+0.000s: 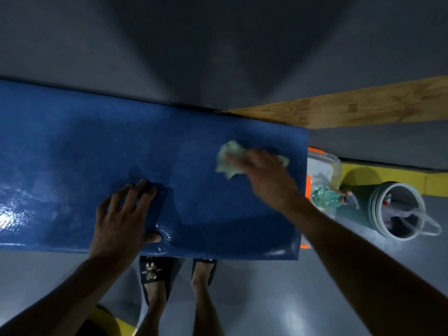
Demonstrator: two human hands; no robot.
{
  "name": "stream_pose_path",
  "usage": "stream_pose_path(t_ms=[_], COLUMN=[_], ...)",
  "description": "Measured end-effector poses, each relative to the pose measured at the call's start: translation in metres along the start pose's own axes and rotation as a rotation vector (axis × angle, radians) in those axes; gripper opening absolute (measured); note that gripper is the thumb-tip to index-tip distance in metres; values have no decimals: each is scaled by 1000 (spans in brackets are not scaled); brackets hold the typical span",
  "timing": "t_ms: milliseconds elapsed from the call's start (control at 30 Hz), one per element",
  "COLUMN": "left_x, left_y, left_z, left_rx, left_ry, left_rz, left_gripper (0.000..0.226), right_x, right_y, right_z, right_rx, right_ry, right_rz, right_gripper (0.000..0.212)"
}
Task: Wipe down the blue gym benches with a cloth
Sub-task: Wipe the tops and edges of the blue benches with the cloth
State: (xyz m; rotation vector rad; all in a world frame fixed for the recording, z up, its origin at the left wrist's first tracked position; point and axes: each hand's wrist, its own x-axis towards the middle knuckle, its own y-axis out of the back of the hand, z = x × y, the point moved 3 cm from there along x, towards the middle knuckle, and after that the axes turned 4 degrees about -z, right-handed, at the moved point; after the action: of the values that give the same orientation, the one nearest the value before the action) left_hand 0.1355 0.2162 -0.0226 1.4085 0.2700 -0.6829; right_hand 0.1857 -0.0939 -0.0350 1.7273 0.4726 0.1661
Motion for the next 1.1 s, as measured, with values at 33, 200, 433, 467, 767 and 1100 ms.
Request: stream_pose_path(t_ms=[33,200,433,467,767,1100], left_x=[0,0,0,0,1,0], left_y=[0,-2,-1,1,1,2], left_z=[0,0,0,0,-2,2], left_rx=[-2,-5,0,-3,-21,-8], left_ry=[3,24,22,23,33,15], left_rz=[-1,-7,-4,-4,-30,0], left_gripper=[117,116,116,116,117,118], right_x=[-11,-31,77,77,2,10], right_y=[5,7,-2,2,20,10], right_z=[30,102,-34,-36,100,35], right_rx=[16,272,175,143,121,-76], right_ry=[-110,-1000,-380,-238,-573,-57], right_rz=[58,316,167,104,237,-17], right_gripper=[60,52,57,59,54,55])
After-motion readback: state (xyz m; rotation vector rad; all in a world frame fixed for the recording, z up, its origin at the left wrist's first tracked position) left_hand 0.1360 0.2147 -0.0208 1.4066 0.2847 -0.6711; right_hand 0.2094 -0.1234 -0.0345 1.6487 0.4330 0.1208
